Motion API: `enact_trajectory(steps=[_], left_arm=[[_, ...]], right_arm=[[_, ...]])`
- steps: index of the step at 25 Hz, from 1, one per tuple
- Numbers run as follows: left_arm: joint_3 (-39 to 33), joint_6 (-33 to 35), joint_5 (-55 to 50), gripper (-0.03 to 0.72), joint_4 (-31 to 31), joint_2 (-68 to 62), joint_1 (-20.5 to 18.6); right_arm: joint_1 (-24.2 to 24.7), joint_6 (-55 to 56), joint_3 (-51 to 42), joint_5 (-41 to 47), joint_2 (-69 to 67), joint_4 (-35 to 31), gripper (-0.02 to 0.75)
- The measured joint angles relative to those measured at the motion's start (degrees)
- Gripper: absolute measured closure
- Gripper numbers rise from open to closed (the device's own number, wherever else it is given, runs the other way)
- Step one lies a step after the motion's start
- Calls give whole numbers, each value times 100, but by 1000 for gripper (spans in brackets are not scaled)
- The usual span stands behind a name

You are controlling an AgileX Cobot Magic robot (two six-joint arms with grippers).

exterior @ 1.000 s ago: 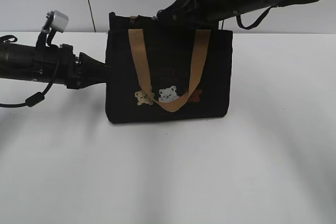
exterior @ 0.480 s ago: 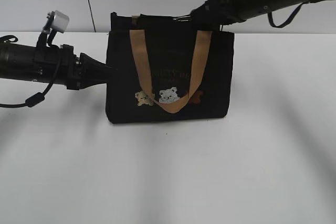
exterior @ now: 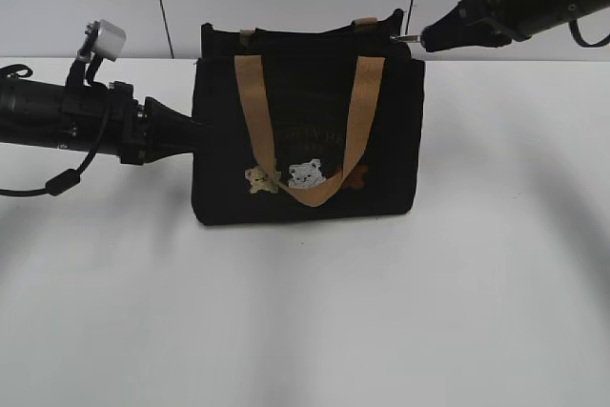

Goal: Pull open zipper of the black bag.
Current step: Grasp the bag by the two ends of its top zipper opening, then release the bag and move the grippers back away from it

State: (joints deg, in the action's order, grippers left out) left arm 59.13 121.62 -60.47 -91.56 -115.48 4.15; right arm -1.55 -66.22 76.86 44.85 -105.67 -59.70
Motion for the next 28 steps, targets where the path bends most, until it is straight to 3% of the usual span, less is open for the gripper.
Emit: enact_trajectory(steps=[8, 11, 14, 16, 19, 23, 28], left_arm=[[0, 0, 3, 653, 16, 0, 0], [0, -287, 59, 653, 21, 0, 0], [0, -1016, 296, 634, 48, 18, 0], [0, -1478, 425, 569, 180, 117, 0], [0, -2027, 607, 457, 572, 403, 0], [0, -2833, 785, 416, 1353, 1032, 0], [0, -4115, 963, 410, 2501, 1874, 0]], right_arm=[[311, 168, 0, 198, 19, 252, 753], [306, 172, 0, 357, 23, 259, 736], [301, 172, 0, 547, 97, 284, 580], [301, 166, 0, 657, 235, 291, 404], [301, 161, 0, 917, 481, 405, 251], [190, 397, 0, 1209, 871, 965, 209], [-360, 1325, 0, 1336, 1395, 2102, 202]])
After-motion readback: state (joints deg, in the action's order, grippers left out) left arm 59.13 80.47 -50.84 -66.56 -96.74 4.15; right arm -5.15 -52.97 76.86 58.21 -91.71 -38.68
